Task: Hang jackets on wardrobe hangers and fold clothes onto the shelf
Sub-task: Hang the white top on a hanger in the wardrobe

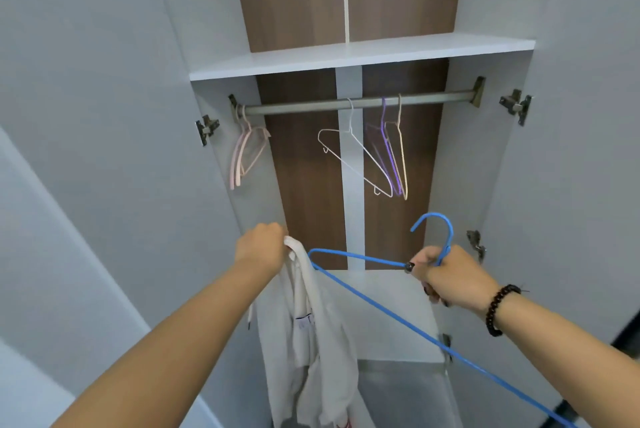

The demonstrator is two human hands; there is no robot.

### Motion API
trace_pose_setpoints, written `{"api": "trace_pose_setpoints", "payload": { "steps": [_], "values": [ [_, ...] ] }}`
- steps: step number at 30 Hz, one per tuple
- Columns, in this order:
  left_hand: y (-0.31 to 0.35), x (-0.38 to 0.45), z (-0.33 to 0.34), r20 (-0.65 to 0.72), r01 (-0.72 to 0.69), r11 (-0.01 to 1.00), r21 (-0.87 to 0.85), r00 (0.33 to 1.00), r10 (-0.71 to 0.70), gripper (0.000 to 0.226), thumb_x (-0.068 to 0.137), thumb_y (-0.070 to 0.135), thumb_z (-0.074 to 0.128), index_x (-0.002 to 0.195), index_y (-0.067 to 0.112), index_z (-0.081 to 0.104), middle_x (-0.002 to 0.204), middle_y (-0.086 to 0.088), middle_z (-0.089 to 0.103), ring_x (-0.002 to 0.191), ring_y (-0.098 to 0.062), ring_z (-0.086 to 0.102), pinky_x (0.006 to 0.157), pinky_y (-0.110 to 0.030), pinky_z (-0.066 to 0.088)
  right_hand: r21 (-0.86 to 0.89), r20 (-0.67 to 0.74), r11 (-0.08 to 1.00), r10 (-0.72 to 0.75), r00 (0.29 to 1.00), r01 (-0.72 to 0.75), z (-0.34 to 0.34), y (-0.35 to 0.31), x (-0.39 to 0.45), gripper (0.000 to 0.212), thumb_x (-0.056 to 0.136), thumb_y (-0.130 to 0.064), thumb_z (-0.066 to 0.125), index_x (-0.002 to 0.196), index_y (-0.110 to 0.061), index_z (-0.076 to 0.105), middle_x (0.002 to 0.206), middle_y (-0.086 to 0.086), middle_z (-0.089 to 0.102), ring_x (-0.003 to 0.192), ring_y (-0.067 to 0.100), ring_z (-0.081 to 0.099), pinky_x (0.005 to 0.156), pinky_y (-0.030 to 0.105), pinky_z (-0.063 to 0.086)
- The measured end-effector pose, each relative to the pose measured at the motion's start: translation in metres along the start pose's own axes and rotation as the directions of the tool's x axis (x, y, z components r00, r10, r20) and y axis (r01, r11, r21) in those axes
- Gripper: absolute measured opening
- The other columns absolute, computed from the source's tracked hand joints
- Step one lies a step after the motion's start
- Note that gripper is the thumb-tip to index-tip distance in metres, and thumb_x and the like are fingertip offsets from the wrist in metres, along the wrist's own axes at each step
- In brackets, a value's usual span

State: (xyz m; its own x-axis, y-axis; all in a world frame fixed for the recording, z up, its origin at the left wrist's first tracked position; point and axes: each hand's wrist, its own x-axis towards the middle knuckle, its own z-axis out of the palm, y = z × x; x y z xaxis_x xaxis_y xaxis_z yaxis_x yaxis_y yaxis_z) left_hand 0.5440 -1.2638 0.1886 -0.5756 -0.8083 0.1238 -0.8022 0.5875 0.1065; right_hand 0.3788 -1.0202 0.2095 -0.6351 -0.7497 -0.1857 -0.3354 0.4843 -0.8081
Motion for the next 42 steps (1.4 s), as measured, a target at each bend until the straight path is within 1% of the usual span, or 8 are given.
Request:
{"api": "trace_pose_setpoints", "payload": {
  "steps": [5, 10, 14, 17, 25, 30, 32, 42],
  "values": [
    [0.006, -0.035, -0.007, -0.019, 0.101, 0.990, 0.097, 0.995, -0.099, 0.022, 0.095, 0.019, 0.053, 0.111, 0.006, 0.059, 0.116, -0.018, 0.063, 0.110, -0.037, 0.061, 0.083, -0.037, 0.048, -0.006, 0.069, 0.998, -0.057, 0.996, 0.058, 0.000, 0.013, -0.038, 0.019, 0.090, -0.009, 0.054, 0.073, -0.015, 0.060, 0.061, 0.002, 0.059, 0.049, 0.011, 0.047, 0.048, 0.023, 0.039],
    [-0.004, -0.057, -0.018, -0.033, 0.207, 0.945, -0.252, 0.974, -0.222, 0.020, 0.089, 0.021, 0.064, 0.093, 0.002, 0.067, 0.100, -0.021, 0.068, 0.097, -0.037, 0.064, 0.074, -0.034, 0.046, 0.036, 0.078, 0.993, -0.117, 0.990, 0.114, -0.002, 0.013, -0.059, 0.013, 0.091, -0.015, 0.056, 0.080, -0.015, 0.062, 0.063, -0.001, 0.052, 0.054, 0.013, 0.043, 0.048, 0.022, 0.037],
    [-0.008, -0.071, -0.019, 0.044, 0.286, 0.664, -0.691, 0.933, -0.356, 0.020, 0.081, 0.013, 0.070, 0.064, 0.011, 0.060, 0.063, -0.007, 0.058, 0.069, -0.025, 0.055, 0.059, -0.029, 0.038, 0.075, 0.099, 0.986, -0.154, 0.983, 0.147, 0.000, 0.012, -0.069, 0.014, 0.091, -0.023, 0.060, 0.080, -0.014, 0.061, 0.059, -0.004, 0.050, 0.049, 0.010, 0.040, 0.045, 0.020, 0.035],
    [-0.001, -0.080, -0.026, 0.139, 0.341, 0.457, -0.821, 0.897, -0.420, 0.019, 0.070, 0.020, 0.077, 0.071, 0.005, 0.064, 0.062, -0.007, 0.056, 0.061, -0.023, 0.051, 0.059, -0.028, 0.042, 0.053, 0.130, 0.983, -0.182, 0.975, 0.177, 0.007, 0.008, -0.070, 0.015, 0.091, -0.022, 0.059, 0.078, -0.015, 0.061, 0.058, -0.005, 0.050, 0.048, 0.009, 0.040, 0.044, 0.018, 0.035],
    [0.011, -0.092, -0.059, 0.137, 0.274, 0.511, -0.815, 0.947, -0.290, 0.005, 0.072, 0.003, 0.074, 0.076, 0.001, 0.073, 0.067, -0.005, 0.065, 0.063, -0.019, 0.060, 0.062, -0.026, 0.048, 0.057, 0.181, 0.981, -0.191, 0.965, 0.184, 0.042, -0.014, -0.054, 0.018, 0.095, -0.021, 0.053, 0.082, -0.019, 0.065, 0.065, 0.003, 0.052, 0.045, 0.008, 0.036, 0.039, 0.016, 0.033],
    [0.026, -0.109, -0.086, 0.067, 0.164, 0.406, -0.899, 0.968, -0.242, 0.014, 0.077, 0.005, 0.071, 0.088, 0.013, 0.075, 0.083, -0.004, 0.075, 0.075, -0.018, 0.068, 0.067, -0.026, 0.054, 0.015, 0.184, 0.994, -0.111, 0.977, 0.110, 0.077, -0.011, -0.030, 0.031, 0.092, -0.013, 0.050, 0.068, 0.004, 0.060, 0.058, 0.008, 0.043, 0.042, 0.011, 0.030, 0.040, 0.020, 0.028],
    [0.034, -0.115, -0.100, 0.036, 0.106, 0.374, -0.921, 0.981, -0.189, 0.016, 0.078, 0.005, 0.070, 0.091, 0.013, 0.075, 0.083, -0.001, 0.074, 0.071, -0.013, 0.067, 0.064, -0.022, 0.053, -0.004, 0.191, 0.996, -0.086, 0.978, 0.089, 0.090, -0.009, -0.025, 0.028, 0.090, -0.011, 0.049, 0.089, 0.013, 0.064, 0.066, 0.011, 0.048, 0.047, 0.013, 0.035, 0.042, 0.019, 0.031],
    [0.025, -0.124, -0.103, -0.119, -0.131, 0.913, -0.386, 0.989, 0.091, 0.011, 0.078, 0.033, 0.069, 0.068, 0.032, 0.064, 0.071, 0.013, 0.065, 0.073, -0.008, 0.062, 0.062, -0.022, 0.049, 0.224, 0.188, 0.939, -0.305, 0.934, 0.261, 0.059, -0.067, -0.042, 0.014, 0.081, -0.007, 0.064, 0.072, -0.004, 0.073, 0.037, -0.012, 0.042, 0.036, 0.004, 0.031, 0.042, 0.014, 0.030]
  ]
}}
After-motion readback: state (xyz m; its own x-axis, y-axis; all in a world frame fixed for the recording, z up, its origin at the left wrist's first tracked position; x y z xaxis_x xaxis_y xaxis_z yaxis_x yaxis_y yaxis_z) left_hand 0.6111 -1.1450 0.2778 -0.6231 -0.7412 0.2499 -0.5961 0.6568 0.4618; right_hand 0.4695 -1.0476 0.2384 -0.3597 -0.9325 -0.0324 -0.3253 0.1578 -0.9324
